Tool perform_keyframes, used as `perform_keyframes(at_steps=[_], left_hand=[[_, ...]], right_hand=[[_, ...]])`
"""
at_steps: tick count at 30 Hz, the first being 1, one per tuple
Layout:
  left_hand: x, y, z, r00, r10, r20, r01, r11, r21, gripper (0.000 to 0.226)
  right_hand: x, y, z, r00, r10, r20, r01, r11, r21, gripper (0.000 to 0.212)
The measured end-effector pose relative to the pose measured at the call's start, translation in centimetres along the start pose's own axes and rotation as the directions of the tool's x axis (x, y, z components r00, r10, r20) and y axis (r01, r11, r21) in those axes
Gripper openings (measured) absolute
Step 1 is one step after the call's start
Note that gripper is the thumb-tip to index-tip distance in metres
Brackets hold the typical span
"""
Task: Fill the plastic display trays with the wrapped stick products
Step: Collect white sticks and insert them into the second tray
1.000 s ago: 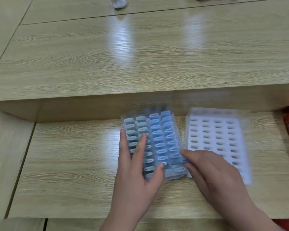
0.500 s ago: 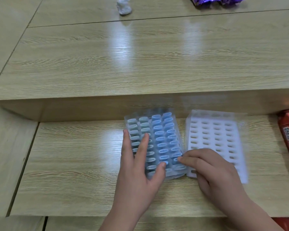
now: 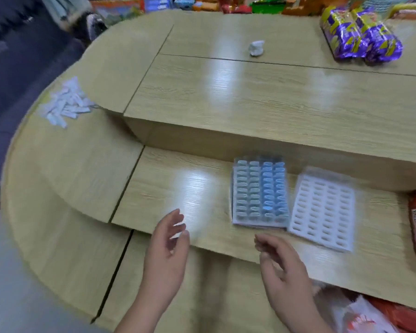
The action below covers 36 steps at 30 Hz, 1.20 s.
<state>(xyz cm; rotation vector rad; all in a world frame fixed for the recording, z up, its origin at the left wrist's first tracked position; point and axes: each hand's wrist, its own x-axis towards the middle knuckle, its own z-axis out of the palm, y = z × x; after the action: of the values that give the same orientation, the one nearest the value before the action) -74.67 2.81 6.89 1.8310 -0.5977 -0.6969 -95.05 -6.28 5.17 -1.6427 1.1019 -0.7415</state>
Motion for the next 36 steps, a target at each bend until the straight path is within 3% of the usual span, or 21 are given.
perform_keyframes(at_steps=[3,7,14,19,22,29,36], left_hand=[[-4.3,-0.2,-6.1,0.996,-0.056,-0.075,0.058,0.998,0.022,0.040],[-10.2,-2.3,-13.6,0.984,-0.109,-0.140,0.113,0.993,0.019,0.039],[-16.7,-9.1,-29.1,0.932,-0.211,-0.295,0.175,0.974,-0.144,0.047],[-20.8,-12.7,-40.5,0.899,-0.178,-0.401,0.168,0.984,-0.059,0.057],[-21.8,-14.2,-46.2,0.868,-0.167,-0.467,0.171,0.985,-0.034,0.049],[-17.0,-15.5,-56.5,0.875,-0.170,-0.453,0.171,0.985,-0.040,0.045],[-3.3,-16.3,-66.2,0.937,-0.110,-0.332,0.126,0.992,0.026,0.048]], right_hand=[[-4.1,-2.7,2.7,0.978,0.119,0.169,-0.135,0.987,0.087,0.045],[-9.0,-5.6,6.7,0.939,0.190,0.286,-0.219,0.973,0.073,0.039],[-16.0,-11.7,19.9,0.912,0.221,0.346,-0.250,0.967,0.041,0.038],[-19.8,-17.0,30.7,0.888,0.234,0.396,-0.282,0.957,0.067,0.034],[-20.6,-19.0,35.7,0.866,0.226,0.446,-0.281,0.958,0.060,0.030],[-18.8,-21.9,45.3,0.874,0.204,0.441,-0.223,0.975,-0.008,0.034],[-12.9,-23.9,57.7,0.905,0.253,0.342,-0.268,0.963,-0.004,0.044]])
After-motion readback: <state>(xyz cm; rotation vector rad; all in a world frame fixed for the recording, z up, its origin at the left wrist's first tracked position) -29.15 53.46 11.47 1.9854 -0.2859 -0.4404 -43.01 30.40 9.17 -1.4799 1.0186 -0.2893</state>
